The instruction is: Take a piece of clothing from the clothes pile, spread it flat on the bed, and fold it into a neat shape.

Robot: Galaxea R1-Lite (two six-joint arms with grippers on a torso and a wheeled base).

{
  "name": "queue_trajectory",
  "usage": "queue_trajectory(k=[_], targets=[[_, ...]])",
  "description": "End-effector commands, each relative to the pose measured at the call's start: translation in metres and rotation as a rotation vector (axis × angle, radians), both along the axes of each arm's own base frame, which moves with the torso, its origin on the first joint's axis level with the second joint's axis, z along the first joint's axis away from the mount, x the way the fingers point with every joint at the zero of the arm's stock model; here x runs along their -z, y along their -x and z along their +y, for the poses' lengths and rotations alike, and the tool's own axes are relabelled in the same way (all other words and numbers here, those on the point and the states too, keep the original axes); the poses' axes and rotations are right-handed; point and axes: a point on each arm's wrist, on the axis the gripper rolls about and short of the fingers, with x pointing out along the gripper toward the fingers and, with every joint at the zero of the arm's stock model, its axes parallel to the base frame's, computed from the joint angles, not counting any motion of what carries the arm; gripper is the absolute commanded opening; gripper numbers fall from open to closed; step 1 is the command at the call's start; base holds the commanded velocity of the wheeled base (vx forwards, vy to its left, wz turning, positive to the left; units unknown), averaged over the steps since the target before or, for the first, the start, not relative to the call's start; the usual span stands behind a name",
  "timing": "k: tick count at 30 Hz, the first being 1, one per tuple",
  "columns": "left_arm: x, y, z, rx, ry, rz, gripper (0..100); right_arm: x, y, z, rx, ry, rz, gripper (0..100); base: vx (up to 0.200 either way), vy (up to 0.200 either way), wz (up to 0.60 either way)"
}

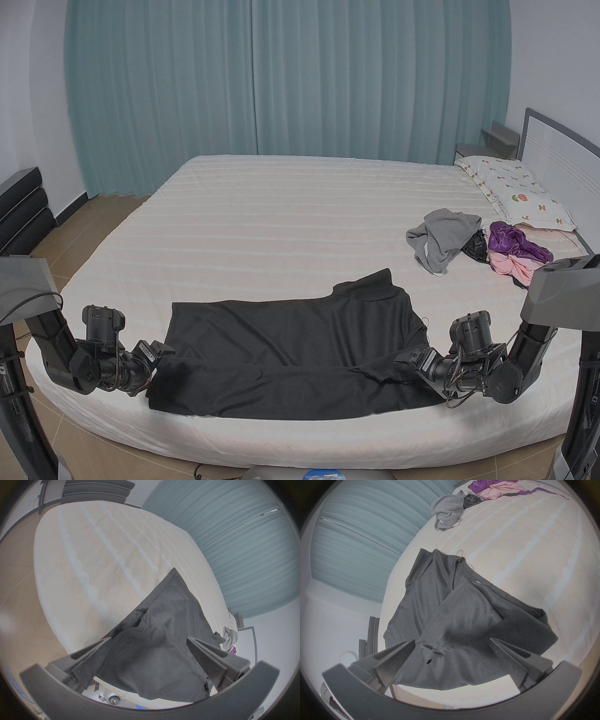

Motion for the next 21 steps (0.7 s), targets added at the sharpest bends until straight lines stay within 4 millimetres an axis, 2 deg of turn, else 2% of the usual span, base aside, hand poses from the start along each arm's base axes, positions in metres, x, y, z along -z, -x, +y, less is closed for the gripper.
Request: queue_trajectory(k=[1, 14, 15, 21], targets=[[0.000, 0.000, 0.000, 0.000, 0.000, -0.001, 100, 0.004, -0.002, 0.002, -0.001, 0.006, 0.005, 100, 0.000, 0.000, 0.00], [0.000, 0.000, 0.000, 0.000, -0.001, 0.000, 100, 0.008, -0.012, 0.007, 0.062, 0.036, 0.012, 100, 0.000, 0.000, 0.00], [0.000, 0.000, 0.000, 0.000, -0.001, 0.000, 100, 0.008, -0.012, 0.007, 0.066, 0.042, 0.012, 0, 0.000, 0.000, 0.00], [0.000, 0.000, 0.000, -0.001, -0.001, 0.000, 100, 0.011, -0.012, 0.010, 0.072, 0.058, 0.010, 0, 0.000, 0.000, 0.00]])
